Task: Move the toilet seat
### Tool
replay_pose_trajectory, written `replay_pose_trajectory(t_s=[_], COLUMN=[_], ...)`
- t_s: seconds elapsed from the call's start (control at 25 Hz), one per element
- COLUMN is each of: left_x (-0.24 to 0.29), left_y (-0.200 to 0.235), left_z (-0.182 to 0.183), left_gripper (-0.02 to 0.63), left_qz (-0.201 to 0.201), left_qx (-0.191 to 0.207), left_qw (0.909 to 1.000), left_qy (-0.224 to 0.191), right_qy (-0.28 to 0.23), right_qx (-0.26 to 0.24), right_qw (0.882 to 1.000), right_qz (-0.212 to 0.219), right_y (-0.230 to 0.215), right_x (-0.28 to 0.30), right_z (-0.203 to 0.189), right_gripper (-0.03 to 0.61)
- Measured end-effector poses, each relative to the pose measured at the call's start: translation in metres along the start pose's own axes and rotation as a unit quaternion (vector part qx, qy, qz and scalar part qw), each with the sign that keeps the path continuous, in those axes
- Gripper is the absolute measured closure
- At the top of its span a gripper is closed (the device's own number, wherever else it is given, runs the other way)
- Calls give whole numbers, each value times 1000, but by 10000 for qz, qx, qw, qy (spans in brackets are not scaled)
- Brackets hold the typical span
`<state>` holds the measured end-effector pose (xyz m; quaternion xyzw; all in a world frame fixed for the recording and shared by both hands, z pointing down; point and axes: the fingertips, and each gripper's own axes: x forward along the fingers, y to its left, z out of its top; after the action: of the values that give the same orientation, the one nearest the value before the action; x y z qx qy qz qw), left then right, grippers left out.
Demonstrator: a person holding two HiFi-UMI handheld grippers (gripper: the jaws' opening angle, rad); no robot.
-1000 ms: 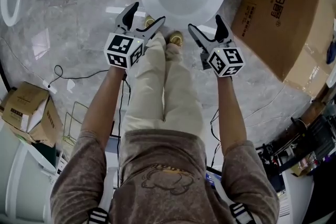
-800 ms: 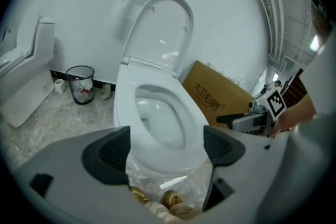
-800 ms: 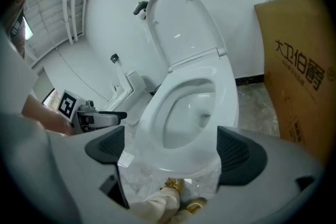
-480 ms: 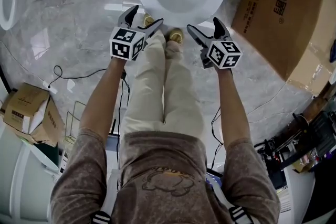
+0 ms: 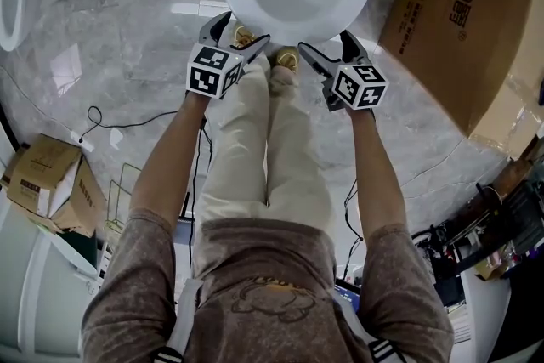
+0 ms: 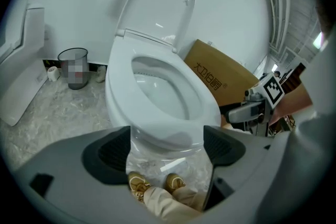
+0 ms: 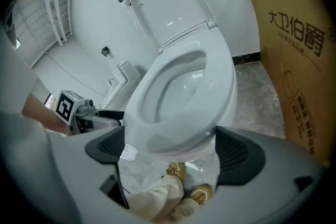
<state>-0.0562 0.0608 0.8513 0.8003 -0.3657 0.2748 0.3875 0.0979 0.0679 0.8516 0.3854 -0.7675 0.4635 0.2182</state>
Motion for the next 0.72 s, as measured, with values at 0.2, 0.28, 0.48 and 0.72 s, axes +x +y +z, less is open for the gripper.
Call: replay_pose_trajectory(t_s=[0.2,0.28,0.48,0.72], left_x=[2,0,-1,-9], left_y=[-1,-2,-5,-9], left_z=[0,1,3,12], left_gripper=[189,189,189,190], left_qz=[-109,-211,-317,-349], left_qx=[-133,-210,-269,-493], left_qw=[9999,9996,9991,9980], left_qy=[-11,-37,-18,-193], right_qy=[27,51,33,-85], right_qx=[26,109,285,370], right_qw=[10000,9999,9996,9993], right_qz=[22,64,32,-2], right_y=[1,2,1,5], right_x=[-1,-1,-4,-11], right_z=[0,1,5,10], right_gripper=[45,64,67,87])
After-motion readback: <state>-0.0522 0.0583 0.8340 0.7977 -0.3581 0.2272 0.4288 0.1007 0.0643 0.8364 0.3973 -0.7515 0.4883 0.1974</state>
